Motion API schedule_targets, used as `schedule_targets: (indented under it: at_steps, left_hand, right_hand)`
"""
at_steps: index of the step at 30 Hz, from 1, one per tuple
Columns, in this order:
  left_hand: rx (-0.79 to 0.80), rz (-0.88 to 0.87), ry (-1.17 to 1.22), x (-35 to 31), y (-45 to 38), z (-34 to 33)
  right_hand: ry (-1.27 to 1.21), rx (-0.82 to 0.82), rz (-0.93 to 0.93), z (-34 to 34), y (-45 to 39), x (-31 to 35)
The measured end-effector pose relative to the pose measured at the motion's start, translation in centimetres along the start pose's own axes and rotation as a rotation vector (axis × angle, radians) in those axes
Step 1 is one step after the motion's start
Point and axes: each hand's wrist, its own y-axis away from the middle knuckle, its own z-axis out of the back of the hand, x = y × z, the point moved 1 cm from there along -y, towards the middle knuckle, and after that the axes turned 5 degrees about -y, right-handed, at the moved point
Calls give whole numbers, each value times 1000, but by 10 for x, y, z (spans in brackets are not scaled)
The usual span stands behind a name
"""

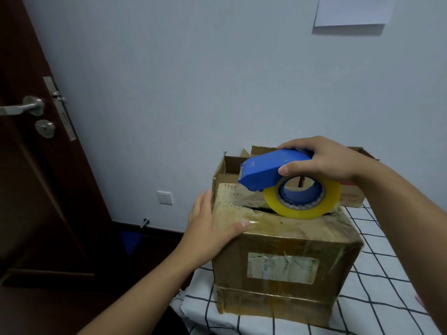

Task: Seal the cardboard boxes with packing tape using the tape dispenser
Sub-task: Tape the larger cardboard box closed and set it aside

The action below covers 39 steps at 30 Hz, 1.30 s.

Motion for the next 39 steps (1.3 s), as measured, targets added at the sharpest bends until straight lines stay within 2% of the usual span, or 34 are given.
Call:
schedule_targets:
  at_steps: [6, 14, 21, 31, 39]
  left_hand:
    - [-6, -65, 86, 0, 3, -7]
    - [173, -203, -411, 1, -18, 6]
    - [168, -214, -507, 4, -20, 8]
    - [243, -195, -631, 0, -20, 13]
    - [240, -282, -817, -11, -23, 16]
  right_hand:
    - [3, -4, -10, 0, -2, -5]
    - [40, 61, 3, 3, -6, 0]
    - [53, 109, 12, 16, -5, 2]
    - [128, 157, -36, 56, 20, -11]
    - [136, 163, -34, 43, 19, -15]
